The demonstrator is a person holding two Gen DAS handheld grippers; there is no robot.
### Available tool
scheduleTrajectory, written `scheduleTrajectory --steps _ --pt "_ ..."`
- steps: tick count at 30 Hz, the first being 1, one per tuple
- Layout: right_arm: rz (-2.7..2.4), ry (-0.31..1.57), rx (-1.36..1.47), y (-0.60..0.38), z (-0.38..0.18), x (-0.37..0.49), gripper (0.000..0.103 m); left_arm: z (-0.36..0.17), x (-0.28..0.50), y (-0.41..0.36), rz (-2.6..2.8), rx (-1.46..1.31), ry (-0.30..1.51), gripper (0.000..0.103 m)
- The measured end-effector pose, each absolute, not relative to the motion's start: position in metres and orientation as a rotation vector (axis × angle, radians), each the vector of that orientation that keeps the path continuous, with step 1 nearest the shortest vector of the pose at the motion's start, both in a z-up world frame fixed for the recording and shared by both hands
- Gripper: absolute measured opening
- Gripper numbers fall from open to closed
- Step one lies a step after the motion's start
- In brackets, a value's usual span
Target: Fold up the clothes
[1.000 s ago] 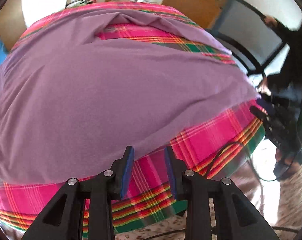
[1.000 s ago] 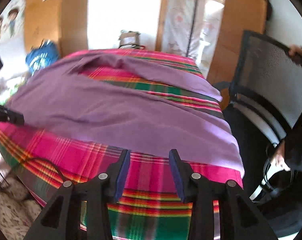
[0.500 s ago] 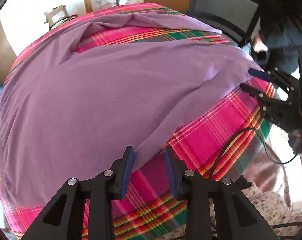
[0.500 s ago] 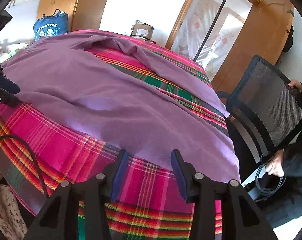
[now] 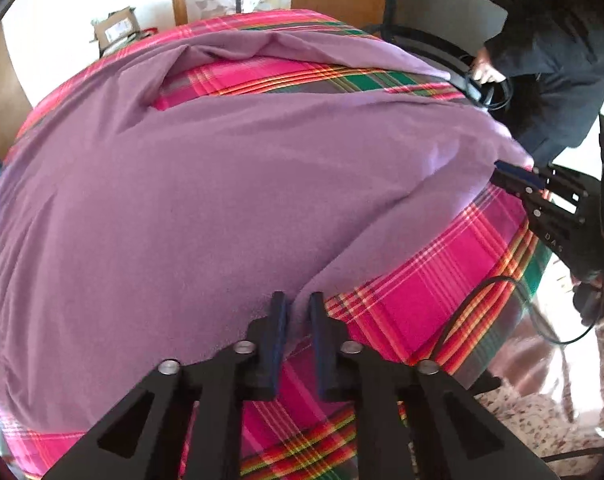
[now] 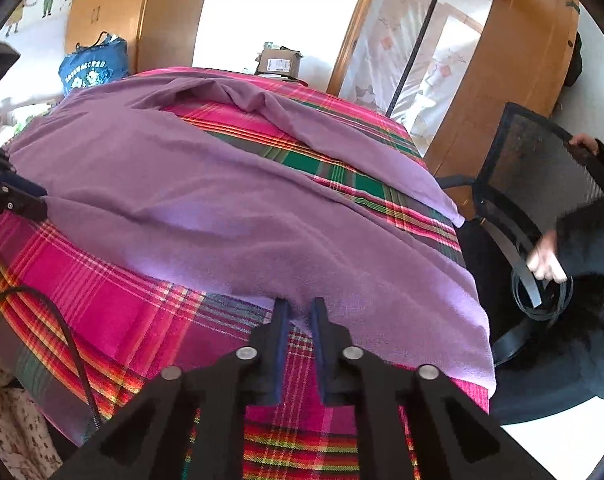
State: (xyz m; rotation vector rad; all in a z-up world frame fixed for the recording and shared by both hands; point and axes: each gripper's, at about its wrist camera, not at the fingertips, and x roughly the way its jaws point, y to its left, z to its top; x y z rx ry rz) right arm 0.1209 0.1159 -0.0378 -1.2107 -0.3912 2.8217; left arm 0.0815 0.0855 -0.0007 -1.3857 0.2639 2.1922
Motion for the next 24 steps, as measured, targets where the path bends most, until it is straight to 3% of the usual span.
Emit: scheduleTrajectory --steps 9,18,20,24 --pt "2.859 -0.254 -1.215 0.128 -0.012 0.134 0.002 0.009 0.1 0.076 2.077 -1.372 0.198 0.002" --pt "2.797 -0.148 -1.292 0.15 -0.018 0.147 0.001 0.002 0.098 0.075 2.063 -1.414 0.146 0.002" --pt "2.781 -0.042 -1.252 0.165 -0.015 0.155 0.002 0.006 0.099 0.076 2.07 -1.396 0.146 0.003" --pt "2.675 0.137 -1.215 0.198 -0.019 0.165 0.013 0.005 0.093 0.082 2.06 -1.415 0.128 0.014"
